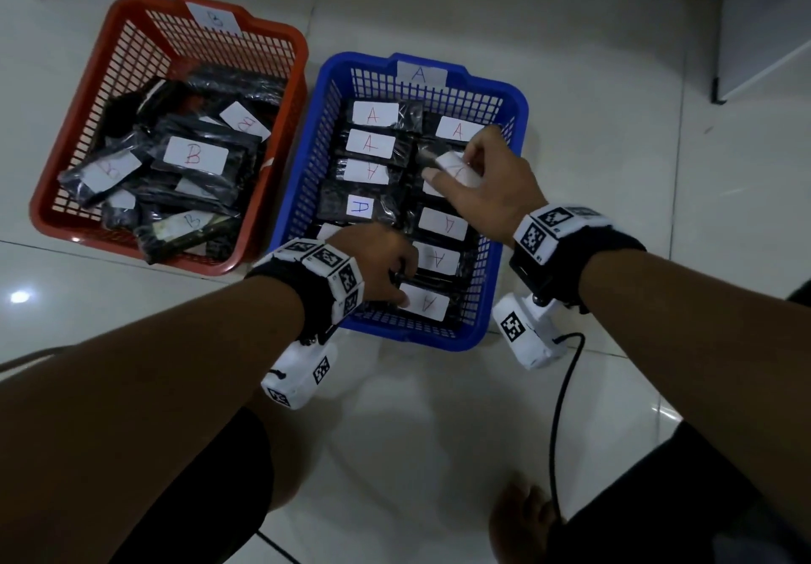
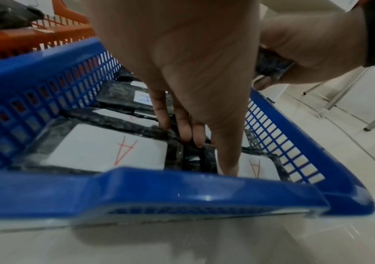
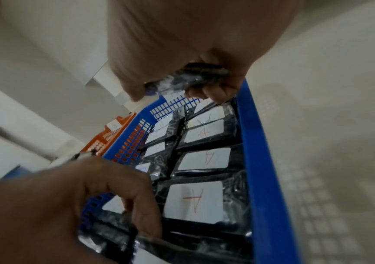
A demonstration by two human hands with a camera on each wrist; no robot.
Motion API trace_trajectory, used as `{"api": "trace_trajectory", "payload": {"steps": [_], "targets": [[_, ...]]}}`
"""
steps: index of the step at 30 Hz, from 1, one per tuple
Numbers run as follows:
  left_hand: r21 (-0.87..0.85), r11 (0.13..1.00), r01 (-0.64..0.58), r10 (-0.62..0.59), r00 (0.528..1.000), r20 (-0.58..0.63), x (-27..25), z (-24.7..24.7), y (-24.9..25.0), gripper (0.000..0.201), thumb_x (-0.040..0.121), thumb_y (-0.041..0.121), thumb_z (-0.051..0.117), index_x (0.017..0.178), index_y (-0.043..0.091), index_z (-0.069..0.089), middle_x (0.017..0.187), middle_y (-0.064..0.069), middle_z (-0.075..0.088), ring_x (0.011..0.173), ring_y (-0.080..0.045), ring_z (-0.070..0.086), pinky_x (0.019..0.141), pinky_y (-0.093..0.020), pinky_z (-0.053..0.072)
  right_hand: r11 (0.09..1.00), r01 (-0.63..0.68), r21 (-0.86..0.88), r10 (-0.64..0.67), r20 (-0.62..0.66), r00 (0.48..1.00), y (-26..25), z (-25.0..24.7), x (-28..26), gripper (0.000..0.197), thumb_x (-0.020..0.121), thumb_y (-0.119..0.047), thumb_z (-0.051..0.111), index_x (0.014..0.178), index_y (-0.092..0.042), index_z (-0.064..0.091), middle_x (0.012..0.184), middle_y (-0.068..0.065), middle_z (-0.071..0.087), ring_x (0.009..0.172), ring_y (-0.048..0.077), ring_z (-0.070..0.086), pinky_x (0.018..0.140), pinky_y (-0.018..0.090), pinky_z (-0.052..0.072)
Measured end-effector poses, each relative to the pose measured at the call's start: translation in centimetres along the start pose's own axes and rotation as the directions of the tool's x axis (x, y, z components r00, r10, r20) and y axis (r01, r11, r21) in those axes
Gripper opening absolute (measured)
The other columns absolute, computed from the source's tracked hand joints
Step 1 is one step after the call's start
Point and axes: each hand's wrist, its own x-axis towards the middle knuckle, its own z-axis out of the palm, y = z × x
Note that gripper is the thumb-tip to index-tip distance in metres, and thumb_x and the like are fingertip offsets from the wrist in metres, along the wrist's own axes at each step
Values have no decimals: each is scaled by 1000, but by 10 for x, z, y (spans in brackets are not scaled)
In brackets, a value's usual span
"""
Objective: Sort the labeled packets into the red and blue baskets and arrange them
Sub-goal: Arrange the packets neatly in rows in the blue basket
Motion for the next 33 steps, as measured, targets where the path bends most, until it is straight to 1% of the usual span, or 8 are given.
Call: {"api": "trace_trajectory", "payload": {"steps": [4,8,12,17,21,26,29,33], "targets": [[-80,997,13,-27,982,-186,1,-6,-11,30,77,51,70,96,28,68,99,7,62,93,-13,57,80,-31,51,971,87,-220,-57,141,988,8,-2,6,47,84,-57,61,111,-25,41,89,-1,64,73,18,62,67,35,53],[-54,994,100,-114,889,-444,10,-16,-39,43,79,32,73,118,16,63,117,-8,59,111,-29,53,92,-42,47,937,95,-335,-50,142,989,11,-2,14,49,86,-60,56,120,-28,40,104,-4,62,84,18,58,73,31,46],[14,971,239,-225,931,-288,20,-28,-58,64,80,37,72,136,19,49,136,-5,45,128,-26,41,103,-45,39,932,67,-357,-19,138,990,9,0,22,54,84,-68,52,120,-29,42,99,-6,64,83,18,59,73,31,46],[29,992,123,-114,969,-218,22,-28,-64,61,78,36,73,134,21,54,122,-7,52,116,-28,47,96,-42,44,944,24,-330,14,112,994,2,4,32,44,87,-68,42,113,-32,46,92,-6,65,82,19,61,77,33,47],[74,996,57,-31,949,-313,13,-20,-69,69,77,32,74,139,15,50,124,-11,52,116,-32,47,91,-45,46,954,33,-298,12,150,989,-8,7,41,33,95,-52,40,118,-30,45,77,-11,58,68,12,55,68,29,36],[106,994,-17,53,938,-343,4,-16,-76,68,80,26,72,141,9,46,126,-15,53,112,-35,51,92,-47,48,987,86,-133,-52,242,969,-13,26,53,34,95,-40,51,125,-26,48,102,-3,65,82,16,61,71,26,43],[76,997,7,30,878,-479,-6,-17,-76,59,82,26,69,135,8,50,128,-13,53,116,-33,52,95,-47,48,972,170,-161,-126,251,960,-15,34,59,36,96,-27,51,132,-26,50,120,0,61,99,19,59,83,25,44],[-143,978,151,-208,698,-686,-29,-9,-72,53,83,19,65,133,6,51,131,-15,49,116,-35,51,94,-48,48,954,249,-168,-197,275,941,-21,57,64,40,97,-17,49,137,-21,51,133,9,54,119,25,53,96,25,39]]}}
